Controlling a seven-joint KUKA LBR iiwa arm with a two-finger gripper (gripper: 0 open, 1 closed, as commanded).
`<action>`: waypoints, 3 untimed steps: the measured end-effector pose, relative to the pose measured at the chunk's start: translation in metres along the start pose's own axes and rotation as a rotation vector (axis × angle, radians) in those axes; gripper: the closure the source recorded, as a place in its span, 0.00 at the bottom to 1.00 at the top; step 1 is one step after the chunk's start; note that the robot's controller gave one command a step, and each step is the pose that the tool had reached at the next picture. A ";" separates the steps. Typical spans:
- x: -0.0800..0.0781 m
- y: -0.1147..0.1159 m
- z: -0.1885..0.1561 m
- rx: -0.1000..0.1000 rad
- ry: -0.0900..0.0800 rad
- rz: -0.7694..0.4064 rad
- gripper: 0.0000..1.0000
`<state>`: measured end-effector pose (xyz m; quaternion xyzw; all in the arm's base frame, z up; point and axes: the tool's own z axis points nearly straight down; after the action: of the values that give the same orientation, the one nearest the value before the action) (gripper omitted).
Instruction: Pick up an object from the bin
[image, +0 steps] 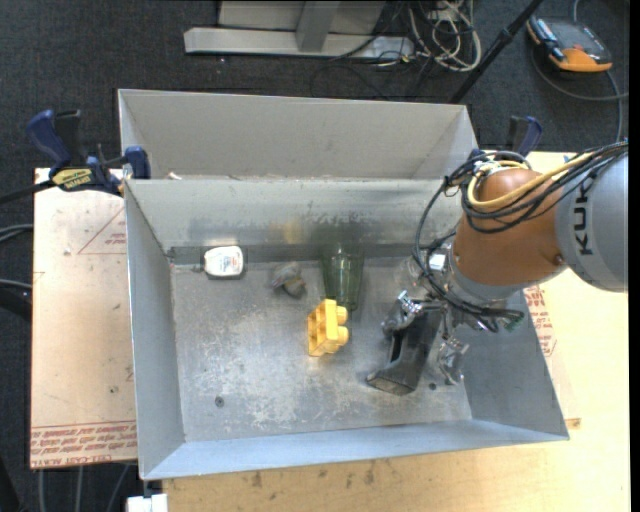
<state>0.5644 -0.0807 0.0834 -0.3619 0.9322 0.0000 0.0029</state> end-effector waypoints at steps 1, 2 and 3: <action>-0.015 -0.013 0.005 -0.004 0.000 0.086 1.00; -0.015 -0.013 0.005 -0.004 0.000 0.086 1.00; -0.014 -0.011 0.002 -0.004 0.000 0.086 1.00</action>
Offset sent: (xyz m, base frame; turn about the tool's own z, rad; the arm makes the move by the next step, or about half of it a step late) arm 0.0000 0.0000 0.0000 0.0000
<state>0.5823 -0.0798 0.0816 -0.3215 0.9469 0.0021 0.0020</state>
